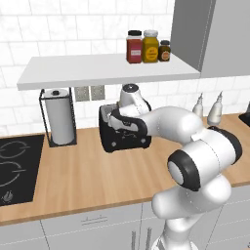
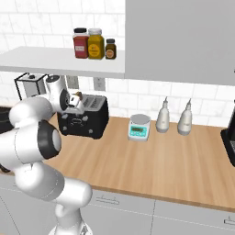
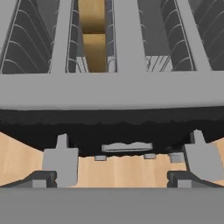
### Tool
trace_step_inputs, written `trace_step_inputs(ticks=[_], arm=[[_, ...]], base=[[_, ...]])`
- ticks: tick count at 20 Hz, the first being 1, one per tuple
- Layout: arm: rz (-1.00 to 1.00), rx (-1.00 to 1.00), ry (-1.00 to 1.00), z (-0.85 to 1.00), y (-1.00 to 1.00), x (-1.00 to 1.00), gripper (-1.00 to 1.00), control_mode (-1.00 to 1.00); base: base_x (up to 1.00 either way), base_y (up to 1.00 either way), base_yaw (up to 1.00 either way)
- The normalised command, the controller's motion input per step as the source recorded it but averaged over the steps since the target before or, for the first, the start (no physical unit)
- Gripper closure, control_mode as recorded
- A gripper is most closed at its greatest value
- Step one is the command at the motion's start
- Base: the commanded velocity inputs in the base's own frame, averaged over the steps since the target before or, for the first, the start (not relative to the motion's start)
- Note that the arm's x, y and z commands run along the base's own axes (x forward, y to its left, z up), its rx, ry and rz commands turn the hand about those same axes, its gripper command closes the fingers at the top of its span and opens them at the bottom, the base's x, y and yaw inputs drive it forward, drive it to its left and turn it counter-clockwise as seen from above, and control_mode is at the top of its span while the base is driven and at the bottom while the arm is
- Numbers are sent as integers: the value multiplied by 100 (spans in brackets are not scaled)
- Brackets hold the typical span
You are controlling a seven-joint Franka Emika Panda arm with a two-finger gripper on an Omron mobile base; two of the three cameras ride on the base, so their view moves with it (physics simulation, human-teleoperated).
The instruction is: Start the toaster. Once the lever pops up, take the bread to the plate on the dining counter.
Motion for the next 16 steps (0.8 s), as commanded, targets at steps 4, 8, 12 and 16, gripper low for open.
trace_step_inputs(ticks=[4,8,12,16], arm=[[0,0,0,-19,0,0,-100,-100],[0,0,0,-17,0,0,-100,-100],[0,0,0,-21,0,0,-100,-100],[0,0,0,-21,0,0,-100,-100]], base=[[0,0,0],[0,0,0],[0,0,0],[0,0,0]])
